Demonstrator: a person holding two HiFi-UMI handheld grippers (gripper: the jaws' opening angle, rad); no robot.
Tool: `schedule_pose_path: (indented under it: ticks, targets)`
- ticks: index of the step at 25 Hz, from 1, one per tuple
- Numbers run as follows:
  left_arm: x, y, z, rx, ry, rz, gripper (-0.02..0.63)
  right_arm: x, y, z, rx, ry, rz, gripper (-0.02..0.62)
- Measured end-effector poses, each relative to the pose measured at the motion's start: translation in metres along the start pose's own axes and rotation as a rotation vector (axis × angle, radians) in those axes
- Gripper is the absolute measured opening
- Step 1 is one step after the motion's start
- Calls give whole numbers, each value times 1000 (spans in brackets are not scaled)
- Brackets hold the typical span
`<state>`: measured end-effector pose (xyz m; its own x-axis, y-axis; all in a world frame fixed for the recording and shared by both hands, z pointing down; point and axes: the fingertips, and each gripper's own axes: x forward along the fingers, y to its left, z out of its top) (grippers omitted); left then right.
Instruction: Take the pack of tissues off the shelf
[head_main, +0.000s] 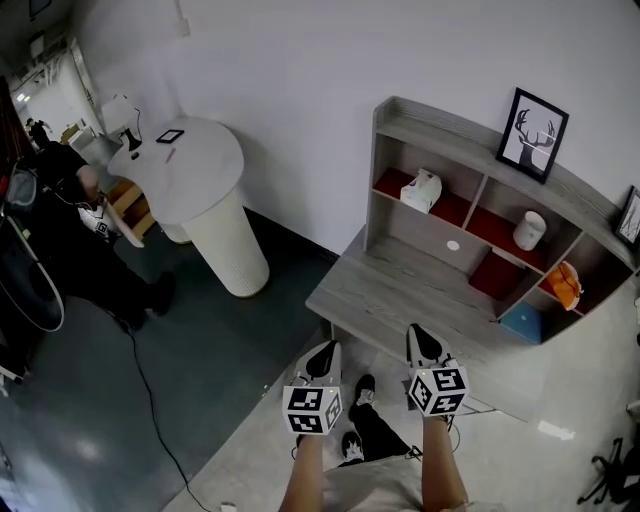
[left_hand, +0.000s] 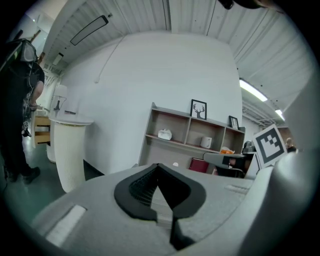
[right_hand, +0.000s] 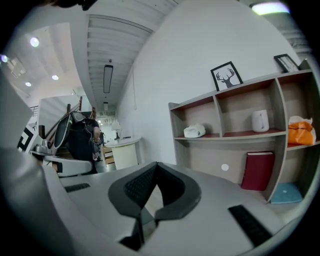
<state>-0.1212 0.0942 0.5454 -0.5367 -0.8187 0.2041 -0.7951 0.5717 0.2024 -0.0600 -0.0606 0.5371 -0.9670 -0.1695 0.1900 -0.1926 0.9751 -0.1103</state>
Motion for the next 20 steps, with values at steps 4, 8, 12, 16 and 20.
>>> schedule_pose_path:
  ticks: [4, 8, 12, 16, 20]
  targets:
    - [19, 8, 13, 18, -5, -7, 8, 24, -5, 6, 20, 3, 39, 14]
    - [42, 12, 31, 31, -5, -46, 8, 48, -19, 17, 52, -10, 20, 14]
    - [75, 19, 49, 77, -4, -46, 8, 72, -34, 35, 76, -40, 1, 14]
    - [117, 15, 64, 100, 6, -90, 8, 96, -55, 50, 101, -58, -19, 14]
    - [155, 7, 80, 119, 7, -140, 8, 119, -77, 64, 119, -62, -26, 14]
